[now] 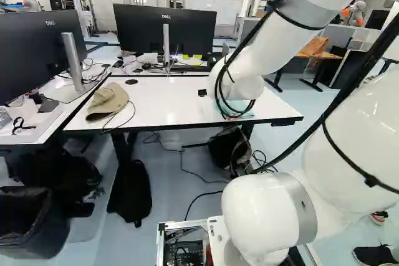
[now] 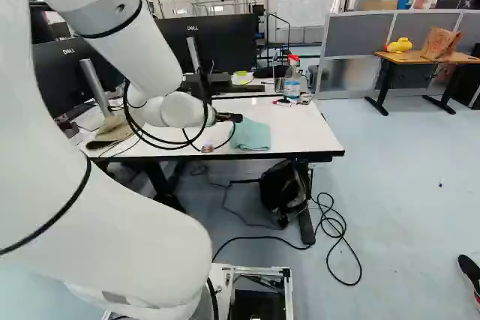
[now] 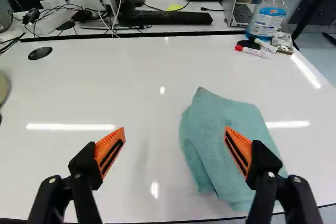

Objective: Clean the table with the green towel

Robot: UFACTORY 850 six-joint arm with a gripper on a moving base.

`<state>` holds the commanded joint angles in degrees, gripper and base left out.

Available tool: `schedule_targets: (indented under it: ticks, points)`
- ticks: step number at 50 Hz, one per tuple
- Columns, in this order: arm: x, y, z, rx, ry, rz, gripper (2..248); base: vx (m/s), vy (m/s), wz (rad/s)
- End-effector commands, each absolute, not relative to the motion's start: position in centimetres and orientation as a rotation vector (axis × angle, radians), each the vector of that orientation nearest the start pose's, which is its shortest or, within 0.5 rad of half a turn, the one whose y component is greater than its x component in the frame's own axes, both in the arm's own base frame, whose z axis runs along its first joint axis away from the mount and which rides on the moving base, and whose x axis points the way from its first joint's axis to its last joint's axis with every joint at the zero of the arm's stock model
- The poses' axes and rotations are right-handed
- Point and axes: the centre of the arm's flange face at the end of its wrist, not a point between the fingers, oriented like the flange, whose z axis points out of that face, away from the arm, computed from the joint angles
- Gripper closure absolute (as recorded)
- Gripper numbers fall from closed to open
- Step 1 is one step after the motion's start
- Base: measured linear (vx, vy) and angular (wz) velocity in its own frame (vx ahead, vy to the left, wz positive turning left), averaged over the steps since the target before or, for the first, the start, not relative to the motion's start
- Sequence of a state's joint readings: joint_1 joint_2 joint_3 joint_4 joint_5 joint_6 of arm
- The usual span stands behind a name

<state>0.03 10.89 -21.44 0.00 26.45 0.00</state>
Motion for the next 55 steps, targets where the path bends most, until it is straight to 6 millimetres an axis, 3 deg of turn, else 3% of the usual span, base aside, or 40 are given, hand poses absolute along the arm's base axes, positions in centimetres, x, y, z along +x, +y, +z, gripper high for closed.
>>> schedule_targets:
  ticks: [29, 55]
  points:
    - [31.1, 0.0, 38.8, -2.64, 0.0, -1.703, 3, 0.0, 0.0, 0.0]
    - [28.2, 0.0, 37.2, -2.582, 0.0, -1.789, 3, 0.0, 0.0, 0.0]
